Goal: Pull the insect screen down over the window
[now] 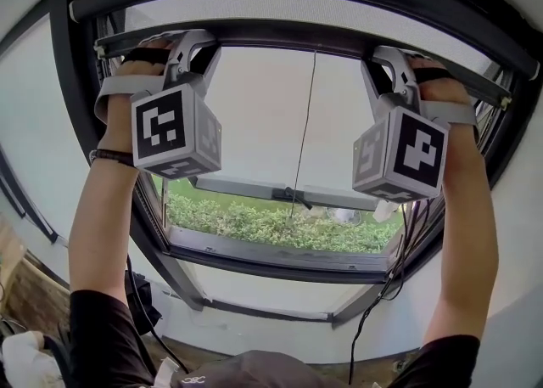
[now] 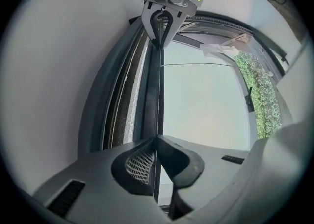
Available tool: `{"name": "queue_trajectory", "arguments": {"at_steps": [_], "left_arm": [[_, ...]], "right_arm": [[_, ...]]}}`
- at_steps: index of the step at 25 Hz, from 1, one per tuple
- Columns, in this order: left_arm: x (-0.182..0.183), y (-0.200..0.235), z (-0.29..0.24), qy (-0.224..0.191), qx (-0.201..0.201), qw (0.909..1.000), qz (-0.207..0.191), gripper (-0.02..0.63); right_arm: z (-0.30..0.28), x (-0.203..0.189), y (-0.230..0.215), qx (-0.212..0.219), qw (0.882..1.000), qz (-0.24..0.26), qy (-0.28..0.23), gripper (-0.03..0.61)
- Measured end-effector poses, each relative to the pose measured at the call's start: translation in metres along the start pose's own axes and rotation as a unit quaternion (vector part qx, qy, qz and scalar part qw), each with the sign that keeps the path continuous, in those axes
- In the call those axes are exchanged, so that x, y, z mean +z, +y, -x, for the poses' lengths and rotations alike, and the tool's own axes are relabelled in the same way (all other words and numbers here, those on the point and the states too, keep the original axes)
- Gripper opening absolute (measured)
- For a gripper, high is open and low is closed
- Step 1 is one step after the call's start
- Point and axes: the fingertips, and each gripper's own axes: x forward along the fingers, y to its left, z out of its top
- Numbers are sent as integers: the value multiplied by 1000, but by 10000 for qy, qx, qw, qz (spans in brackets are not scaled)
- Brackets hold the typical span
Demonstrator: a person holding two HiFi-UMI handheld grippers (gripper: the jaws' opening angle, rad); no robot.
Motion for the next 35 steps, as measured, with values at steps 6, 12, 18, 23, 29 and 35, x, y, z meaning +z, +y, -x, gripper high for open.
{"name": "queue_trajectory", "arguments": {"at_steps": [6,12,18,23,29,35], "left_arm": [[7,-38,12,-134,-604,9978,230,25],[9,-77,24,-222,-962,9948,236,25],[8,-110,33,-213,-1216,9921,228,25],[6,-141,40,-211,-1483,9885,207,23],[5,-172,52,-159,-1656,9860,120,23],[4,-178,61,-211,-1741,9844,143,23]], "right_arm": [[8,-1,37,416,9989,-210,-33,26],[16,0,80,897,9958,-132,-160,25],[23,1,111,1176,9929,-161,-97,23],[29,2,142,1439,9891,-308,-106,23],[38,3,175,1648,9859,-273,-47,23],[44,5,181,1774,9837,-298,-30,23]]}}
